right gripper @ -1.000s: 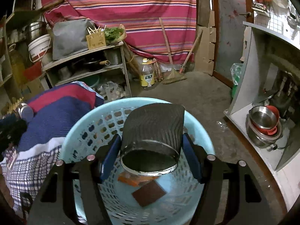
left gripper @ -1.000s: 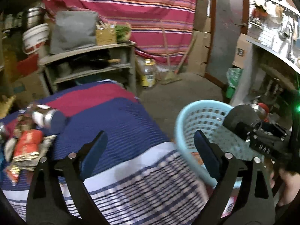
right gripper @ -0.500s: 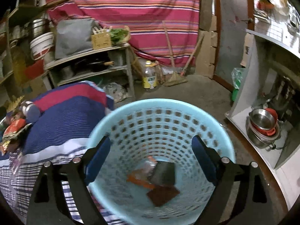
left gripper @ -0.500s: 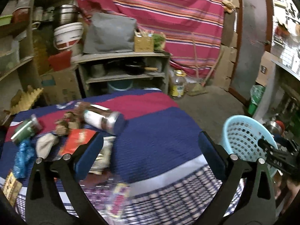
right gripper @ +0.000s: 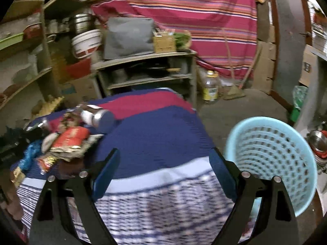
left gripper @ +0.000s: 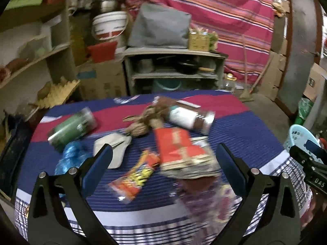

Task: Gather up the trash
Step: 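Move both tools back over the table toward the remaining trash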

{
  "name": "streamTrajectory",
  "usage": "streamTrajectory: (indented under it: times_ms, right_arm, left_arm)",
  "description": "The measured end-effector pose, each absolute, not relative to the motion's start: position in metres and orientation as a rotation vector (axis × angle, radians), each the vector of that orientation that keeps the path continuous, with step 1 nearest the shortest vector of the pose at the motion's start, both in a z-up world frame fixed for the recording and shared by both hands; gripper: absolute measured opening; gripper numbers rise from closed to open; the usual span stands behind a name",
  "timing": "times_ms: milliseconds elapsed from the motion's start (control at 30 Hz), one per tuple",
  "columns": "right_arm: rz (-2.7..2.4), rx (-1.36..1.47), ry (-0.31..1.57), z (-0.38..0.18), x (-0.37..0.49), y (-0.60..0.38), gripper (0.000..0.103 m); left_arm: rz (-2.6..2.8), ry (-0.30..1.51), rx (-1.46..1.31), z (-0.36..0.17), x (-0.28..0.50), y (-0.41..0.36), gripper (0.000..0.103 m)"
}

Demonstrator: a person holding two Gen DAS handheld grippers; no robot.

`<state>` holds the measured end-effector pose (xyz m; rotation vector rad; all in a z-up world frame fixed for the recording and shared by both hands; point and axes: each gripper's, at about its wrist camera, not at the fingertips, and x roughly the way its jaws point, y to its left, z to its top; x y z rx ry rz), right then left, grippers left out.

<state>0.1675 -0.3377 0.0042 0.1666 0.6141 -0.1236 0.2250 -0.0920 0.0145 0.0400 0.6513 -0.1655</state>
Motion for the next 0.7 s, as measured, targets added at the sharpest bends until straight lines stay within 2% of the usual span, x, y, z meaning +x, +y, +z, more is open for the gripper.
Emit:
streamTrajectory:
  times_ms: [333, 700]
  right_arm:
    - [-0.104, 0.14, 0.629, 0.003, 0.207, -0.29, 0.087]
    - [-0.131, 0.049, 0.658, -0.019, 0.22, -0.285, 0.087]
  left_arm:
    - [-0.132, 0.741, 0.047, -0.024, 0.244, -0.041, 0.097]
    - [-0.197, 0.873, 0.09, -0.069, 0.266, -0.049, 0.095]
